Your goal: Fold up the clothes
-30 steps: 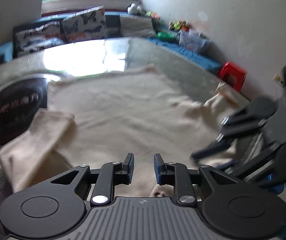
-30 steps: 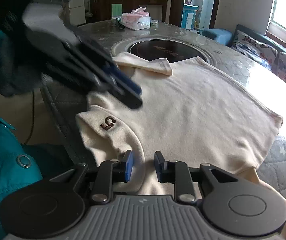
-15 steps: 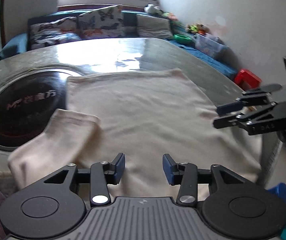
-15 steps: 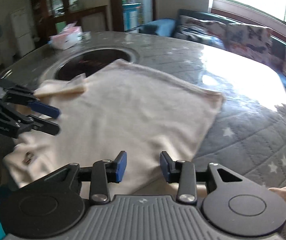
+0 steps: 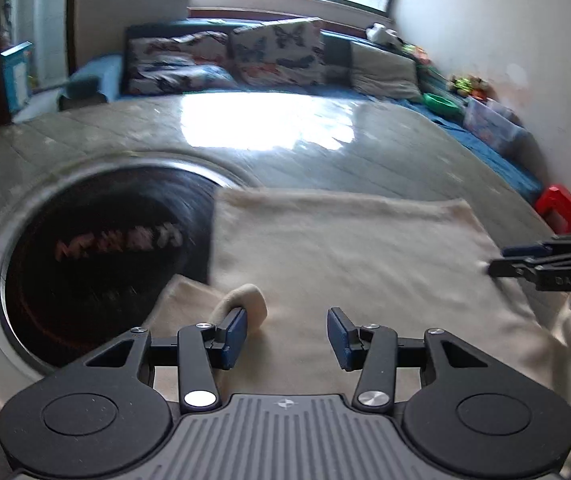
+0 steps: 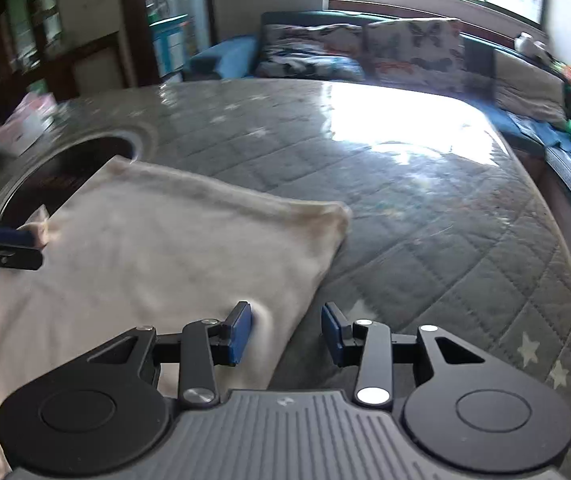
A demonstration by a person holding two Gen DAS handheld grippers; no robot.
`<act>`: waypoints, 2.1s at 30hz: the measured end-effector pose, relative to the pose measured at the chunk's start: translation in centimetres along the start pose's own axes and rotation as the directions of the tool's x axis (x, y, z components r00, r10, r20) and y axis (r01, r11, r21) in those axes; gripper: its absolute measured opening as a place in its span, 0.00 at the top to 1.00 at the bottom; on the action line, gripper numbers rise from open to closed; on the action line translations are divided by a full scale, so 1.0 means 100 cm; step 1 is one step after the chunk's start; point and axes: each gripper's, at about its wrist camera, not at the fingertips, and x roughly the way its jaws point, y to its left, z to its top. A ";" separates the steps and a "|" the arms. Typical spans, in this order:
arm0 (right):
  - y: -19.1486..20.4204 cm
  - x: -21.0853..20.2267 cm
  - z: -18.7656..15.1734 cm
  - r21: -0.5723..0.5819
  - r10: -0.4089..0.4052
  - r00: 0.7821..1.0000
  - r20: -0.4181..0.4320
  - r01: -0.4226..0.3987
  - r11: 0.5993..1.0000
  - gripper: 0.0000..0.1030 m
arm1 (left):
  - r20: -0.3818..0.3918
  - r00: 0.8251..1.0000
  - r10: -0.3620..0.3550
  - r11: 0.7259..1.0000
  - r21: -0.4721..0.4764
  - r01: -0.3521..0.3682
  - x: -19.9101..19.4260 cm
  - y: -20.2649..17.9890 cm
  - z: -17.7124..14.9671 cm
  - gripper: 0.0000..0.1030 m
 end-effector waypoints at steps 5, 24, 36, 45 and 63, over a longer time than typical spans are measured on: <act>-0.009 0.014 0.012 0.048 -0.011 1.000 0.014 0.011 0.999 0.63 | 0.051 0.995 0.087 0.996 -0.034 -0.085 0.010 0.007 0.022 0.53; -0.003 0.049 0.052 0.021 -0.037 0.999 0.017 0.037 0.999 0.90 | 0.033 0.979 0.202 0.979 -0.037 -0.201 0.054 0.028 0.040 0.96; 0.030 0.076 0.085 -0.112 -0.048 0.998 0.040 0.052 0.992 0.81 | 0.022 0.973 0.230 0.967 -0.117 -0.226 0.044 0.062 0.051 0.85; 0.073 0.024 0.042 -0.206 0.077 0.997 0.030 -0.069 0.976 0.46 | 0.083 0.974 0.212 0.975 -0.085 -0.205 -0.018 0.064 0.023 0.41; 0.118 0.010 -0.026 -0.190 0.121 0.989 0.082 -0.103 0.976 0.00 | 0.090 0.978 0.186 0.982 -0.028 -0.184 -0.023 0.047 -0.023 0.87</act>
